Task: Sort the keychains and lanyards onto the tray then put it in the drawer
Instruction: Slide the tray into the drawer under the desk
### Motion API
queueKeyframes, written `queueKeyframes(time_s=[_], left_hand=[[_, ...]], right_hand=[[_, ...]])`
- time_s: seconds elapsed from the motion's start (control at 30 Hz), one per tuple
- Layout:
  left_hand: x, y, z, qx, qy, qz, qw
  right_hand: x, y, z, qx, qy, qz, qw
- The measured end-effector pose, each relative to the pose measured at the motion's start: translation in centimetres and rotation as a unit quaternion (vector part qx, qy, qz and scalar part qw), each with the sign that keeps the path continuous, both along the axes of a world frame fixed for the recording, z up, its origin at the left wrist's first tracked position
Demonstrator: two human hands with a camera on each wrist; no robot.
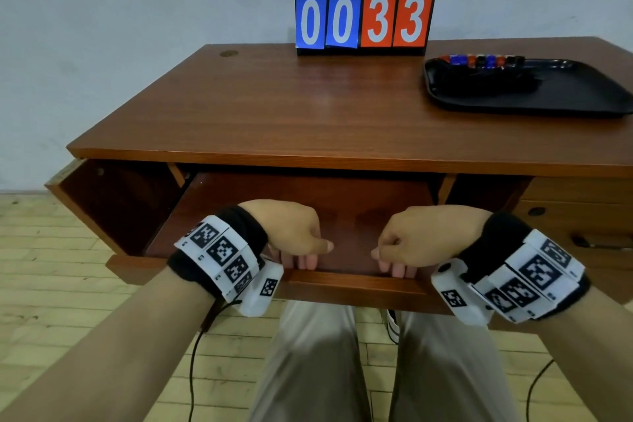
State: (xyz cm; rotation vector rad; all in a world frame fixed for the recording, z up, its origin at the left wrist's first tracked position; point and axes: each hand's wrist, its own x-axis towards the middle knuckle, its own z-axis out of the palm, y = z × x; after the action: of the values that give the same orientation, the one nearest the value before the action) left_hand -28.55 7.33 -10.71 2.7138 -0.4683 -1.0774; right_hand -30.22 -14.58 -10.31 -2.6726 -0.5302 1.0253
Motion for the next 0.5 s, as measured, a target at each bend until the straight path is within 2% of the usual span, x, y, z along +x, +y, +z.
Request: queueKeyframes(time_s=[0.17, 0.27, 0.33, 0.5], left_hand=[[0.1, -0.1, 0.2, -0.016, 0.03, 0.0, 0.999], [0.7, -0.6, 0.9, -0.057, -0.016, -0.017, 0.998], [1.5, -1.1, 1.4, -0.107, -0.053, -0.022, 0.993], [4.3, -3.7, 2.8, -0.213, -0.083, 0.005, 0.974]], right_hand=[[0.0, 0.3, -0.1, -0.002, 0.011, 0.009, 1.0], [0.5, -0.2, 0.0, 0.023, -0.001, 0.01, 1.0], [1.2, -0.9, 0.6, 0.053, -0.051, 0.012, 0.997], [3.6, -3.7, 3.7, 0.097, -0.208, -0.035, 0.973]])
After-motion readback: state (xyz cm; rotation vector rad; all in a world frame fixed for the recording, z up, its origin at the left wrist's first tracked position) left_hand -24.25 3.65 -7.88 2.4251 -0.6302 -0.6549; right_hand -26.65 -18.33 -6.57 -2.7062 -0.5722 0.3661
